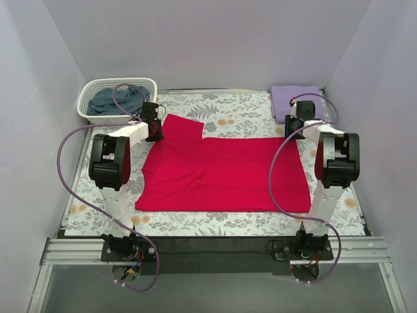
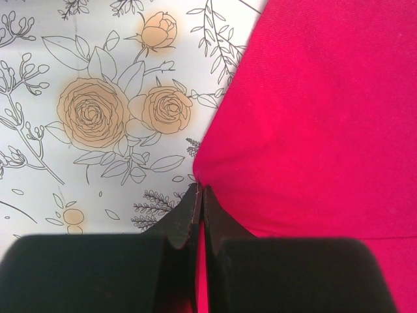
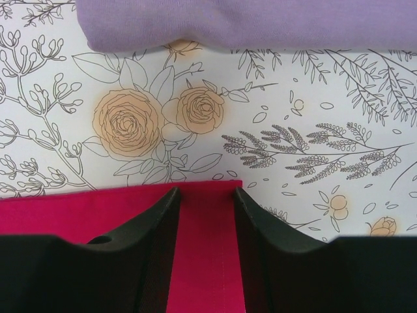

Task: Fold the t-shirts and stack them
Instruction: Fold the tshirt

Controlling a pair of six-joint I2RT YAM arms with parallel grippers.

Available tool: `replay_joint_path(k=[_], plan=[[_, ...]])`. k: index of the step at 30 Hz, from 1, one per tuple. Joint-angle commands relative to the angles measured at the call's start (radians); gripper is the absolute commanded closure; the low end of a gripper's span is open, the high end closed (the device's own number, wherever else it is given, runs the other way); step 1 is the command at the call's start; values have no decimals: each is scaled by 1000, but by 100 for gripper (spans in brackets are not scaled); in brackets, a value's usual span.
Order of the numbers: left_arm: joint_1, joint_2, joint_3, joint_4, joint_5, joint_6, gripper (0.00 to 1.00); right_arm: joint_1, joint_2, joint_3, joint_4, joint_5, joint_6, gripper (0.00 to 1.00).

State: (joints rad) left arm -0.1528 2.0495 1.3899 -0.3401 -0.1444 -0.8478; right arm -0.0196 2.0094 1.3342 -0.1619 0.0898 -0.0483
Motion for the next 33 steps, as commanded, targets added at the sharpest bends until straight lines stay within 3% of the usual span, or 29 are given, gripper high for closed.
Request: replay_joint_path(k=[1, 10, 14, 15, 33], plan=[[-4, 74, -23, -99, -7, 13, 100, -9, 11, -1, -13, 10, 7, 62], [-4, 80, -26, -99, -6, 7, 100, -14, 31, 10, -21, 8, -12, 78], [-4, 55, -40, -76, -9, -3, 100, -14, 25, 29, -45, -2, -15, 91], [-4, 48, -46, -70, -9, -5, 100, -14, 16, 29, -45, 1, -13, 99], [10, -152, -101, 7, 5, -13, 100, -17, -149, -16, -68, -10, 42, 99]])
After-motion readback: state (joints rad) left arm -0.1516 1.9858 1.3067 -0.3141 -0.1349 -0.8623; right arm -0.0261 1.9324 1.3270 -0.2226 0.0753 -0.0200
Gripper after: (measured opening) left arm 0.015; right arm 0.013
